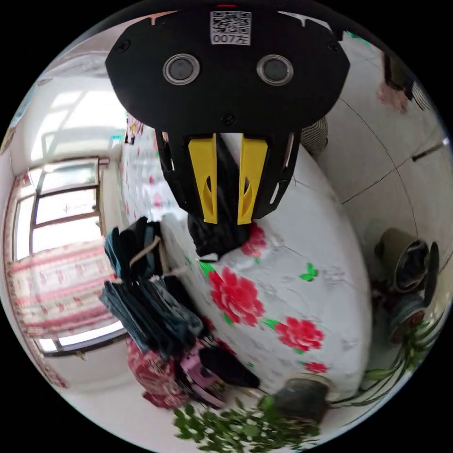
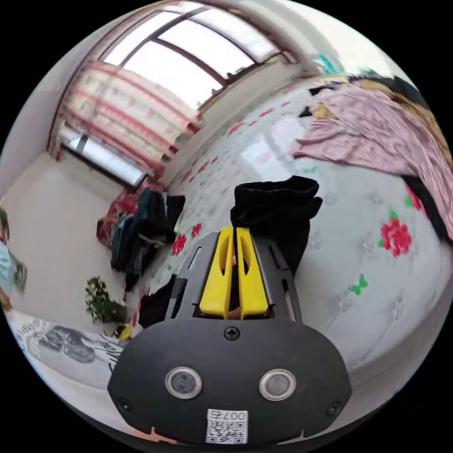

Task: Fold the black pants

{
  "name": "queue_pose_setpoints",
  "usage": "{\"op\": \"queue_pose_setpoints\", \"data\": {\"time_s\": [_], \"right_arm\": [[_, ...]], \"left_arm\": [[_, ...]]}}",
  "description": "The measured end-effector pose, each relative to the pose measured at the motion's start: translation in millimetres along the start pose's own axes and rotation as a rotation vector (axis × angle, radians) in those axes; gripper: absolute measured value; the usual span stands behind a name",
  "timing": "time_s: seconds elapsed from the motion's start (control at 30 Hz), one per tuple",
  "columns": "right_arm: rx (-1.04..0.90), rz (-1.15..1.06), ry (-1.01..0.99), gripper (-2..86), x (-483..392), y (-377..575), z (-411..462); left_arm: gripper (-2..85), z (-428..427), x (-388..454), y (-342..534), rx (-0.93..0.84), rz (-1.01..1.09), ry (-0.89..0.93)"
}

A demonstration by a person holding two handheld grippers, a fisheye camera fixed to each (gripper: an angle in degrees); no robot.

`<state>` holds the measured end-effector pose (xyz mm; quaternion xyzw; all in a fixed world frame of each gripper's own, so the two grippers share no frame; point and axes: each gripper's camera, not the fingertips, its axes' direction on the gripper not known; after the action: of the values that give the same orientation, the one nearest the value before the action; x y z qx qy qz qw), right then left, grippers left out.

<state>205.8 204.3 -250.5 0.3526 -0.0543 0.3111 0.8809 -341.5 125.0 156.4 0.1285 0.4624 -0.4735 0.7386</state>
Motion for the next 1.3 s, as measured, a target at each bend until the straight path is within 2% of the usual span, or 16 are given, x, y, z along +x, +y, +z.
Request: {"op": "queue_pose_setpoints", "data": {"time_s": [0.13, 0.2, 0.23, 0.3, 0.37, 0.47, 0.67, 0.83, 0.97, 1.03, 1.13, 1.2, 1.23, 1.3], "right_arm": [[-0.174, -0.439, -0.02, -0.1, -156.7, 27.4, 84.5], [-0.359, -0.627, -0.079, 0.1, -233.2, 78.3, 162.5], [-0.419, -0.644, -0.098, 0.2, -246.3, 92.8, 184.3], [-0.722, -0.663, -0.165, 0.8, -281.3, 151.6, 269.3], [-0.833, -0.643, -0.175, 1.2, -294.2, 183.1, 303.3], [-0.821, -0.595, -0.205, 1.6, -299.4, 196.6, 306.9], [-0.728, -0.447, -0.096, 1.3, -258.9, 185.4, 283.7], [-0.665, -0.388, -0.077, 0.3, -256.1, 194.4, 280.3], [-0.687, -0.393, -0.149, -0.1, -271.6, 203.7, 297.1], [-0.677, -0.397, -0.16, -0.2, -275.8, 201.8, 299.9], [-0.63, -0.394, -0.153, -0.3, -272.2, 188.7, 295.0], [-0.575, -0.366, -0.133, -0.3, -258.0, 173.5, 283.4], [-0.559, -0.353, -0.128, -0.3, -252.7, 169.6, 279.4], [-0.487, -0.28, -0.101, -0.3, -224.3, 156.0, 260.8]], "left_arm": [[10.5, 8.4, -36.5, -15.2, -0.005, -0.061, 0.083], [12.4, 28.5, -44.3, -25.3, -0.061, -0.039, 0.131], [12.8, 33.9, -45.6, -27.7, -0.074, -0.034, 0.138], [14.0, 54.6, -53.0, -36.4, -0.115, -0.029, 0.169], [15.1, 68.0, -60.6, -42.7, -0.141, -0.045, 0.206], [16.1, 83.4, -69.1, -52.1, -0.168, -0.041, 0.242], [15.5, 105.5, -84.0, -69.4, -0.18, -0.023, 0.273], [11.1, 127.2, -102.0, -74.0, -0.198, -0.021, 0.299], [6.7, 129.9, -103.6, -68.3, -0.173, -0.007, 0.38], [5.8, 124.1, -80.2, -63.0, -0.16, 0.08, 0.414], [5.3, 114.6, 2.1, -45.2, -0.204, 0.366, 0.472], [5.2, 116.5, 82.1, -9.6, -0.288, 0.631, 0.531], [5.1, 118.5, 100.8, 2.7, -0.315, 0.689, 0.563], [5.2, 130.9, 168.0, 66.9, -0.446, 0.89, 0.713]]}}
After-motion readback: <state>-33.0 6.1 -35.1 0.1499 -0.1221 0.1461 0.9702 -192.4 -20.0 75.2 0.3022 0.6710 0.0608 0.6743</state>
